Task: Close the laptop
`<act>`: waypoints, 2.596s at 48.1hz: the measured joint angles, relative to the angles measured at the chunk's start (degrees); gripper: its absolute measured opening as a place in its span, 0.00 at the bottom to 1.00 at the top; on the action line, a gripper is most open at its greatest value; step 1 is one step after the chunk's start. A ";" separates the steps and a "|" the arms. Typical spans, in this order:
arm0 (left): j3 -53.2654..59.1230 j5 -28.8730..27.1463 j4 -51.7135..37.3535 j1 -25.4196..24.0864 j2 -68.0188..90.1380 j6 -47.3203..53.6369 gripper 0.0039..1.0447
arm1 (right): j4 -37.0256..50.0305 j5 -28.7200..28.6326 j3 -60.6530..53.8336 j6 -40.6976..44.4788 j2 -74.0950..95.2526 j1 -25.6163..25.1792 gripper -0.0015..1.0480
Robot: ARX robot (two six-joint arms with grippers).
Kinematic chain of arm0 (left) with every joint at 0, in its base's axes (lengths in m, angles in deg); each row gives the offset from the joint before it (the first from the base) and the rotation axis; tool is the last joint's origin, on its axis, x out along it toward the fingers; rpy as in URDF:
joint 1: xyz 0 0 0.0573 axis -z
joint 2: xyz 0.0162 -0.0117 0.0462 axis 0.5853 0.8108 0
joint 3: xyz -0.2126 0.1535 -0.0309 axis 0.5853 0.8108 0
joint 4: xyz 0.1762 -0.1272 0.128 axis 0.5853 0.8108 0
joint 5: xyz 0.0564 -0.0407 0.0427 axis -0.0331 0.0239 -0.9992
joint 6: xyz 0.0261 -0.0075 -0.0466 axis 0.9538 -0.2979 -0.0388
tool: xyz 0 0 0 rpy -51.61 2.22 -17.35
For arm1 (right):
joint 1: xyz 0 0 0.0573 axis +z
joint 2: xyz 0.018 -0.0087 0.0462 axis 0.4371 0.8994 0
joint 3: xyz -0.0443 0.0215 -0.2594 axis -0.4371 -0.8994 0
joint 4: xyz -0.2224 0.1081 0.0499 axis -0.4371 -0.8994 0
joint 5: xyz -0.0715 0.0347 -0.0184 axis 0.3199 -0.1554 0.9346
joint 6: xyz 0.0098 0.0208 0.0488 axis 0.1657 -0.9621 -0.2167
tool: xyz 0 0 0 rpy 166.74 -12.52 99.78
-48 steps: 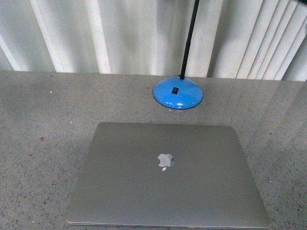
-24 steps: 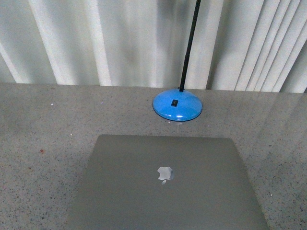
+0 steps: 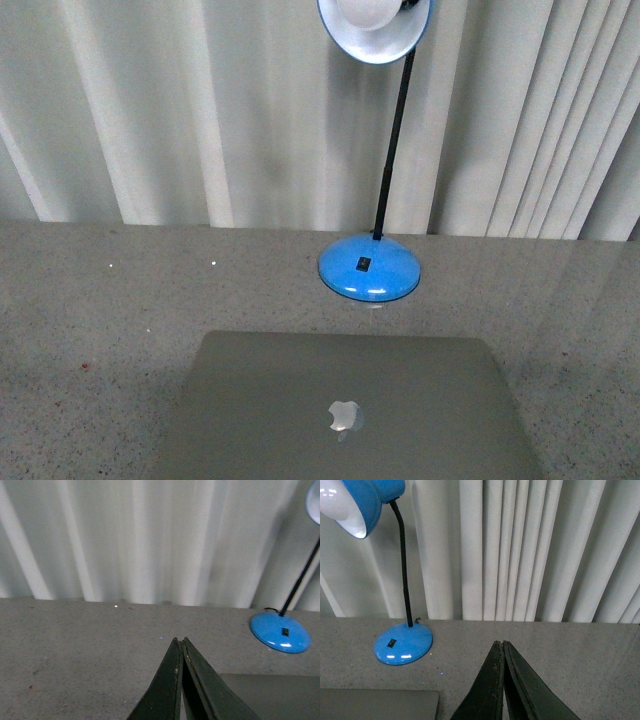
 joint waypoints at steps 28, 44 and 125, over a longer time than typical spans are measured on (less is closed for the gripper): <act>8.13 -0.09 7.06 0.96 -15.39 -0.46 0.03 | -6.80 0.00 -10.05 -0.13 -17.09 0.00 0.03; 9.49 -0.15 10.62 0.96 -22.34 -0.59 0.03 | -10.60 0.00 -13.11 -0.20 -24.61 0.00 0.03; 9.46 -0.13 28.61 0.96 -39.91 -0.61 0.95 | -32.87 -0.02 -13.09 -0.24 -46.82 0.00 0.92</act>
